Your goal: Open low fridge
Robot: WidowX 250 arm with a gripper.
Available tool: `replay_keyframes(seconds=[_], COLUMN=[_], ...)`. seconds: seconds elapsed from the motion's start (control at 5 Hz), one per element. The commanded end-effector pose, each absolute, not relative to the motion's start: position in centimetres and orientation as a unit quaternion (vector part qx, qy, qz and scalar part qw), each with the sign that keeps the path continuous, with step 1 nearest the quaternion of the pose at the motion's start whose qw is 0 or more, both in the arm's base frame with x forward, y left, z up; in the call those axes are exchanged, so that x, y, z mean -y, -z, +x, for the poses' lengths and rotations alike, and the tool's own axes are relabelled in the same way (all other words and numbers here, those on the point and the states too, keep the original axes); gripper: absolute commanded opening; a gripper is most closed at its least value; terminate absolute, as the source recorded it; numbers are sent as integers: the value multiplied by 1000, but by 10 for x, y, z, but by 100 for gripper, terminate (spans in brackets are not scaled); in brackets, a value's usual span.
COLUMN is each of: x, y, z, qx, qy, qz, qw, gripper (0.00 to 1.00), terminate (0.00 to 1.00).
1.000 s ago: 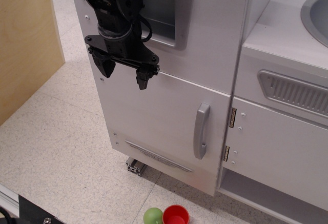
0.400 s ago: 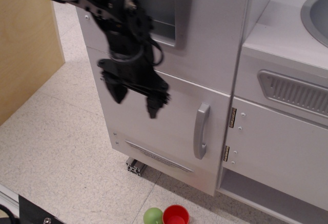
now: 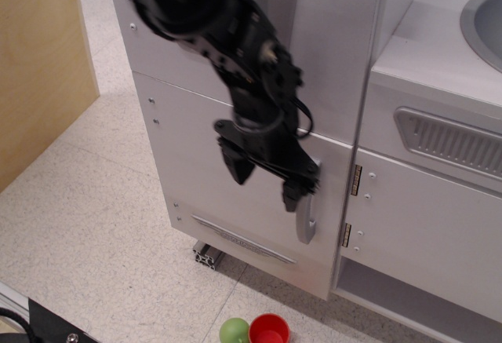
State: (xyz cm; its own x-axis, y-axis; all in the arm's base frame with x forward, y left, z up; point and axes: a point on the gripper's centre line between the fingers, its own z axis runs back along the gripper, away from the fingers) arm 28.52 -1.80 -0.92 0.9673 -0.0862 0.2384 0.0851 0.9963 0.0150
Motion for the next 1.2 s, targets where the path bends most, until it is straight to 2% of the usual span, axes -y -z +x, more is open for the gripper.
replay_keyframes(seconds=[0.0, 0.2, 0.4, 0.8, 1.0], x=[27, 27, 29, 29, 30], y=[8, 12, 16, 19, 20], z=[317, 318, 317, 309, 301], qx=[180, 195, 199, 197, 205], qy=[15, 5, 11, 44, 56], qz=[9, 6, 14, -8, -3], qw=[983, 981, 980, 979, 977], gripper=[100, 100, 0, 0, 0], terminate=[0, 0, 0, 0, 0])
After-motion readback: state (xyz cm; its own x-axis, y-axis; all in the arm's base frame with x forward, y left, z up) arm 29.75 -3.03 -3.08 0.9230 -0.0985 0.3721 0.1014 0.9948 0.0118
